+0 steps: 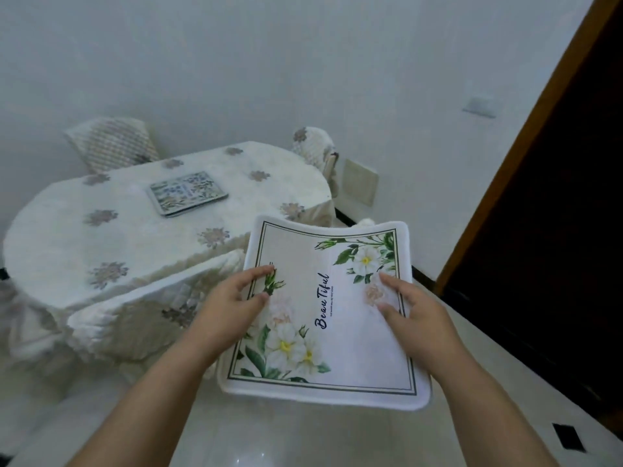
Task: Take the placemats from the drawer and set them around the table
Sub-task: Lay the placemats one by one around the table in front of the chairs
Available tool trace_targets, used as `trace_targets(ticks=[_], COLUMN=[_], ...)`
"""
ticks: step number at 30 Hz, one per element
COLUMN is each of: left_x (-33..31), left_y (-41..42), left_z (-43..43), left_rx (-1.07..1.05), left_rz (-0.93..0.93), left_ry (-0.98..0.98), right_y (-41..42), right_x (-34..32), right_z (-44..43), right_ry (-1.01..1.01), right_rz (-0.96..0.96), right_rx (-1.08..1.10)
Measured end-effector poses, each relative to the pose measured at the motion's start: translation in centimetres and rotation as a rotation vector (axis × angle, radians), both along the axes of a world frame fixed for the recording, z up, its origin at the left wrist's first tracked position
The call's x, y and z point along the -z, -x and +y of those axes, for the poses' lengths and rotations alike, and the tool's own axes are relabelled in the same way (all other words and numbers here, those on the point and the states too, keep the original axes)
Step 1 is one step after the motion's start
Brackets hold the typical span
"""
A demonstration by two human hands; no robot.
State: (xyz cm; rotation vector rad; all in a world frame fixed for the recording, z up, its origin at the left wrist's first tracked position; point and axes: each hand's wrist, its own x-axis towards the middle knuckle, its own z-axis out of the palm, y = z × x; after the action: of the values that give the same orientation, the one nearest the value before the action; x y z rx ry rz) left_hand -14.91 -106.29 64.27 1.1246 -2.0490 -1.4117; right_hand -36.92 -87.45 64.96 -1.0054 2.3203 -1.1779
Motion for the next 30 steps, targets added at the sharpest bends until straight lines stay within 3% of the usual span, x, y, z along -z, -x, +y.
trace_targets(ticks=[13,30], left_x=[-0.3,3.7], left_y=[9.6,22.6], left_z=[-6.7,-30.9], left_rx=[-0.332,-0.303], left_rz=[0.091,0.011], left_ry=[-0.039,-0.025], right_y=[16.0,28.2], right_x=[-1.1,1.2], right_z=[-15.2,-40.3], right_ry=[-0.052,-0.176], right_rz=[0.08,0.185], right_rx=[-0.34,-0.353])
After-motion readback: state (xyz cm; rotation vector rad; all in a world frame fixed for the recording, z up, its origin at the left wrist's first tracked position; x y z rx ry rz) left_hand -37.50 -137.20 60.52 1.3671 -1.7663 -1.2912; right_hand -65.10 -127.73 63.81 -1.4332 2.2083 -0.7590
